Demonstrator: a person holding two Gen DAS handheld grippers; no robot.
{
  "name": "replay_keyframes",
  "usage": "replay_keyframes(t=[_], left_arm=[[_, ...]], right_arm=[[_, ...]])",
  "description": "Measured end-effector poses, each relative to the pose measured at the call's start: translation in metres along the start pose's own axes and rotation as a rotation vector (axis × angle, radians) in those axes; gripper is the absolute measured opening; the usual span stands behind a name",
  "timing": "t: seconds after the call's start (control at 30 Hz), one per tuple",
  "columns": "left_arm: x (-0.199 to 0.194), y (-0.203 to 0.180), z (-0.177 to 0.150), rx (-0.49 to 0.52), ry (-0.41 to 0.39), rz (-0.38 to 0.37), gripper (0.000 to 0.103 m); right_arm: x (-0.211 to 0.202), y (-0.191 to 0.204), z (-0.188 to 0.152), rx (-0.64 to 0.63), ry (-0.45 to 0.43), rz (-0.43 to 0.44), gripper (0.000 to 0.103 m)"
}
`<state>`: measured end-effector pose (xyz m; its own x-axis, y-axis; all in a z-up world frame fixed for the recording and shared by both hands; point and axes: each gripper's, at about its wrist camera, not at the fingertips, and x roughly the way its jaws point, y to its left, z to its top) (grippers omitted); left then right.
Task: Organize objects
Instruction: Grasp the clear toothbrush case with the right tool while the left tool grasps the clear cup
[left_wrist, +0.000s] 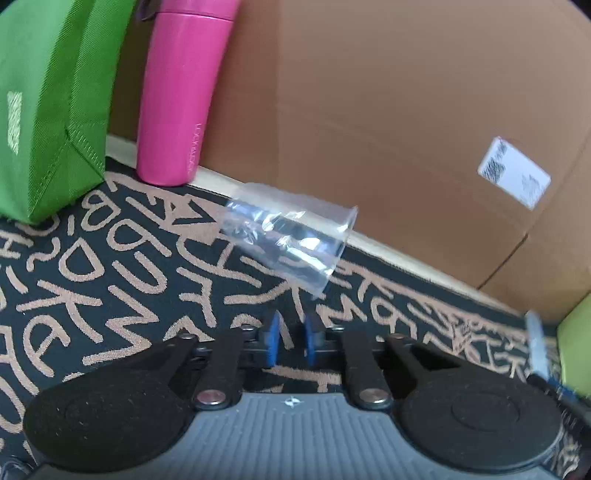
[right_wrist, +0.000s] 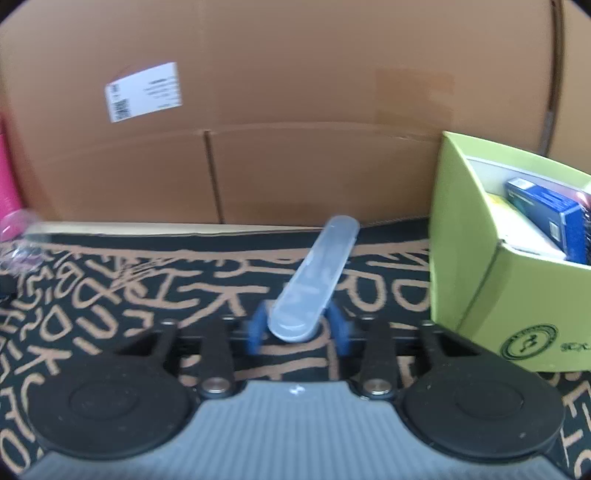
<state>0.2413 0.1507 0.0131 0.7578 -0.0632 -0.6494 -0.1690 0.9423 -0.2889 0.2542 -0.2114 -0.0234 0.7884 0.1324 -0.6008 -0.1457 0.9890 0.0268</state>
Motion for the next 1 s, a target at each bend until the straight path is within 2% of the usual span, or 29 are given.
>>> replay_keyframes(t=[0.07, 0.23, 0.27, 0.33, 0.37, 0.4, 0.43, 0.47, 0.5, 0.53, 0.57, 0.7, 0.8, 0.83, 0.9, 0.93, 1.0], left_arm=[[-0.001, 0.002, -0.001, -0.017, -0.001, -0.041, 0.003], [0.000, -0.016, -0.008, 0.036, 0.036, -0.179, 0.000], [-0.002, -0.021, -0.009, 0.052, 0.030, -0.183, 0.000], [-0.012, -0.030, -0.012, 0.079, -0.025, -0.140, 0.001], [-0.018, -0.033, -0.013, 0.077, -0.067, -0.114, 0.015], [-0.022, -0.034, -0.013, 0.068, -0.106, -0.091, 0.029], [-0.024, -0.034, -0.014, 0.048, -0.147, -0.067, 0.068], [-0.024, -0.033, -0.013, 0.022, -0.193, -0.033, 0.096], [-0.024, -0.033, -0.013, 0.003, -0.251, 0.012, 0.098], [-0.023, -0.034, -0.011, 0.003, -0.298, 0.057, 0.097], [-0.019, -0.037, -0.008, 0.022, -0.316, 0.086, 0.097], [-0.001, -0.043, 0.001, 0.041, -0.328, 0.126, 0.096], [0.020, -0.046, 0.011, 0.061, -0.322, 0.219, 0.086], [0.028, -0.043, 0.015, 0.054, -0.309, 0.235, 0.079], [0.045, -0.034, 0.024, 0.017, -0.254, 0.234, 0.056], [0.054, -0.027, 0.026, -0.014, -0.215, 0.219, 0.028], [0.055, -0.017, 0.028, -0.058, -0.212, 0.181, 0.013]], right_arm=[[-0.006, 0.003, -0.004, -0.034, -0.003, 0.041, 0.029], [-0.028, 0.020, -0.019, -0.180, 0.009, 0.151, 0.027], [-0.035, 0.023, -0.022, -0.205, 0.009, 0.161, 0.027], [-0.041, 0.025, -0.024, -0.211, 0.008, 0.189, 0.028], [-0.042, 0.024, -0.024, -0.201, 0.008, 0.196, 0.029], [-0.041, 0.023, -0.023, -0.191, 0.010, 0.198, 0.033], [-0.041, 0.022, -0.023, -0.180, 0.010, 0.197, 0.045], [-0.040, 0.021, -0.023, -0.171, 0.012, 0.194, 0.054], [-0.041, 0.020, -0.023, -0.165, 0.015, 0.192, 0.070], [-0.041, 0.020, -0.023, -0.161, 0.019, 0.193, 0.074], [-0.042, 0.020, -0.023, -0.159, 0.024, 0.198, 0.075], [-0.038, 0.019, -0.022, -0.155, 0.029, 0.205, 0.076], [-0.038, 0.019, -0.022, -0.160, 0.033, 0.205, 0.082], [-0.036, 0.020, -0.022, -0.162, 0.035, 0.204, 0.084], [-0.034, 0.020, -0.022, -0.163, 0.037, 0.200, 0.085], [-0.033, 0.021, -0.022, -0.163, 0.037, 0.200, 0.085], [-0.033, 0.019, -0.022, -0.155, 0.037, 0.201, 0.085]])
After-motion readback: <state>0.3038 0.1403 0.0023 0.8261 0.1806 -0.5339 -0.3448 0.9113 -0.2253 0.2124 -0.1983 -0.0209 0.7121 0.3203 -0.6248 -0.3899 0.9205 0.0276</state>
